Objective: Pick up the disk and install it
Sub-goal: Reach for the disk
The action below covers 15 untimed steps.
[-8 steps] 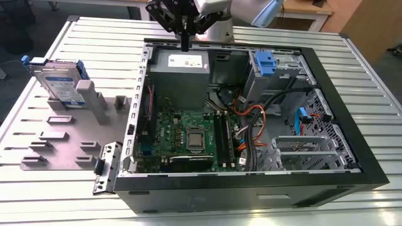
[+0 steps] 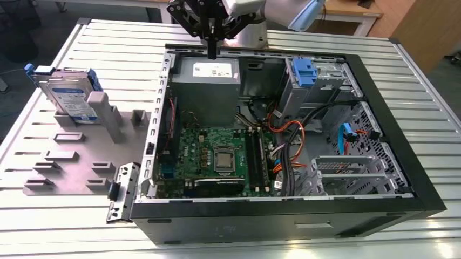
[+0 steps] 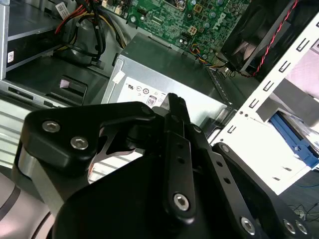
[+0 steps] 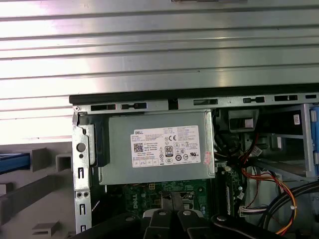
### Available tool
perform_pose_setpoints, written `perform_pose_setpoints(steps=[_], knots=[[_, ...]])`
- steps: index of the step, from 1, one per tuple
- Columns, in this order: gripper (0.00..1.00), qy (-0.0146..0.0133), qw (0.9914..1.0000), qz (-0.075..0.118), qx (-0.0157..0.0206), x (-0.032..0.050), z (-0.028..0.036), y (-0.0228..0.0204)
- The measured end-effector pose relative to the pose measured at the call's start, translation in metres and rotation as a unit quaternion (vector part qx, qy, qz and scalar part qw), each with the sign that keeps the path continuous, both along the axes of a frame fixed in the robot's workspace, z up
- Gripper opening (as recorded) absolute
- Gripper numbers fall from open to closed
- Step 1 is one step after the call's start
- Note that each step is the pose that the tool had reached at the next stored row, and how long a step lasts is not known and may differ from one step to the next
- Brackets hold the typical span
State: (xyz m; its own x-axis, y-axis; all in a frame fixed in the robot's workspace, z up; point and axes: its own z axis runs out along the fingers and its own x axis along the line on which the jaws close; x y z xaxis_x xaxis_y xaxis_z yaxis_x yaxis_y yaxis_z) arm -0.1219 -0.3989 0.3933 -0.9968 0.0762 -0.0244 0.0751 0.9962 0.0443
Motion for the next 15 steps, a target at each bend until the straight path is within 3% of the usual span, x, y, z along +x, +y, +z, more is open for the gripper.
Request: perform_pose_setpoints(steps=[6,15], knots=[[0.11,0.0,1.0,0.0,0.0,-0.0022,0.0,0.0],[0.11,-0.0005,1.0,0.0,0.0,-0.0179,-0.0001,0.0]])
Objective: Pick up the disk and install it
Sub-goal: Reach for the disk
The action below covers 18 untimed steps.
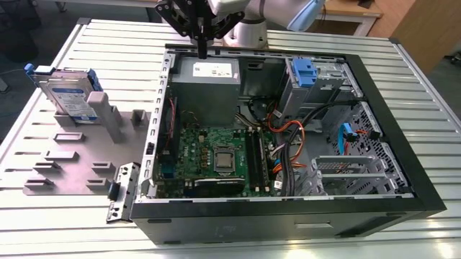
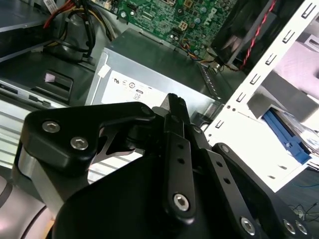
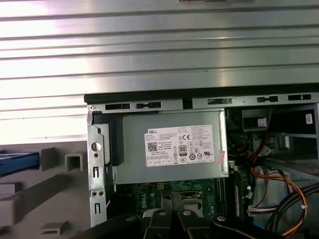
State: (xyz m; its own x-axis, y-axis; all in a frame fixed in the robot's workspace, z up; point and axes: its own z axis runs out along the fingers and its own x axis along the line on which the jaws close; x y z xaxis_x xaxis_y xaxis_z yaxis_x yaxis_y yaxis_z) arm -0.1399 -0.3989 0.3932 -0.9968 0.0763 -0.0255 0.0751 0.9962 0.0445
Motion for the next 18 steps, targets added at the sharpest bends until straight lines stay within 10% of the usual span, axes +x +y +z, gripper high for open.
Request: perform_pose_setpoints(steps=[18], knots=[[0.11,-0.0006,1.0,0.0,0.0,-0.0387,-0.0008,0.0]])
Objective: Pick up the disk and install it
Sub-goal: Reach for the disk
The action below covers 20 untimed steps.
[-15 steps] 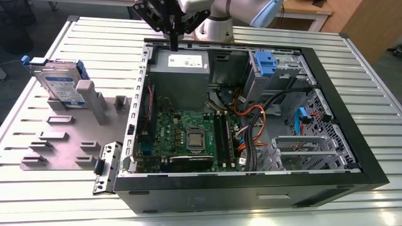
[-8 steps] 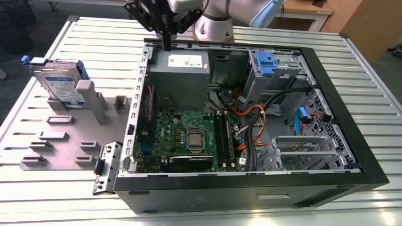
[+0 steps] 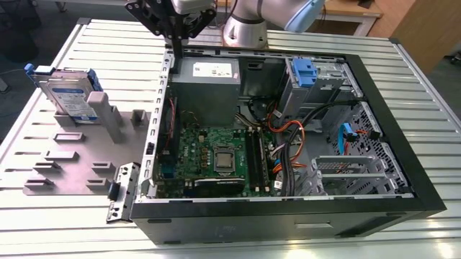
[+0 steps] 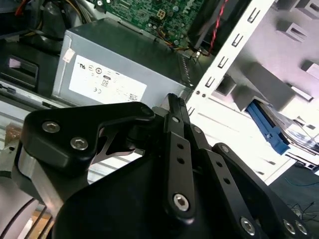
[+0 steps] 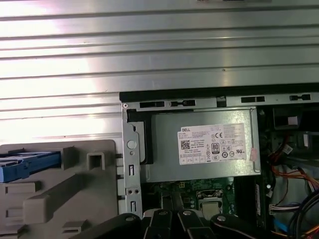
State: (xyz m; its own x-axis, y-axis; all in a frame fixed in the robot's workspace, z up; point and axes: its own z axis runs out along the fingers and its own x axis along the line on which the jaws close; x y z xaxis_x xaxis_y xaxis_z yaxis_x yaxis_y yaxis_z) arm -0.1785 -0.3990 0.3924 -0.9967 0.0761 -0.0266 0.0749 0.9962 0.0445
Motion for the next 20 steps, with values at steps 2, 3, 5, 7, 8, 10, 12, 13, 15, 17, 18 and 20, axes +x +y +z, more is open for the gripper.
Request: perform_pose_setpoints(steps=[2,3,5,7,8,10,12,13,15,17,18,20], knots=[[0.11,0.0,1.0,0.0,0.0,-0.007,-0.0004,0.0],[0.11,0.0,1.0,0.0,0.0,-0.0093,-0.0006,0.0],[0.11,0.0,1.0,0.0,0.0,-0.0181,-0.001,0.0],[0.11,0.0,1.0,0.0,0.0,-0.0241,-0.0014,0.0001],[0.11,0.0,1.0,0.0,0.0,-0.0259,-0.0015,0.0001],[0.11,0.0,1.0,0.0,0.0,-0.0296,-0.0017,0.0001],[0.11,0.0,1.0,0.0,0.0,-0.0338,-0.002,0.0001],[0.11,0.0,1.0,0.0,0.0,-0.036,-0.0022,0.0001],[0.11,0.0,1.0,0.0,0.0,-0.0405,-0.0025,0.0001],[0.11,0.0,1.0,0.0,0.0001,-0.045,-0.0029,0.0002],[0.11,0.0,1.0,0.0,0.0,-0.0472,-0.003,0.0002],[0.11,0.0,1.0,0.0,0.0,-0.0519,-0.0034,0.0003]])
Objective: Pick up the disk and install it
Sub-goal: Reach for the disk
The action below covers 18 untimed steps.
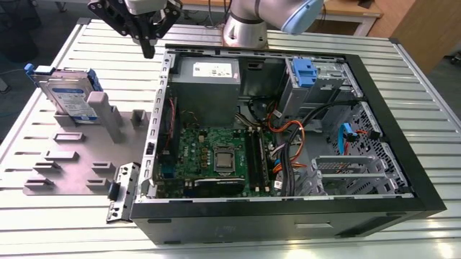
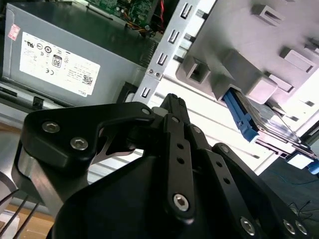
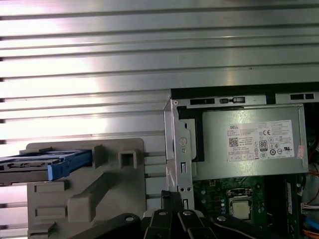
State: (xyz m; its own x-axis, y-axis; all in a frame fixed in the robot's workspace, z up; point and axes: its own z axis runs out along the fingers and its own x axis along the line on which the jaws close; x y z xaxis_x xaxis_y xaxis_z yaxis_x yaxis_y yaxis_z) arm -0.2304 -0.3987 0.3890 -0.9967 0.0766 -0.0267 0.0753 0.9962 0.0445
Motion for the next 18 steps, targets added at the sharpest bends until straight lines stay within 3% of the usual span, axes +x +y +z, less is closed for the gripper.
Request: perform_pose_setpoints(steps=[18], knots=[[0.11,0.0001,1.0,0.0,0.0,-0.0474,-0.0037,0.0006]])
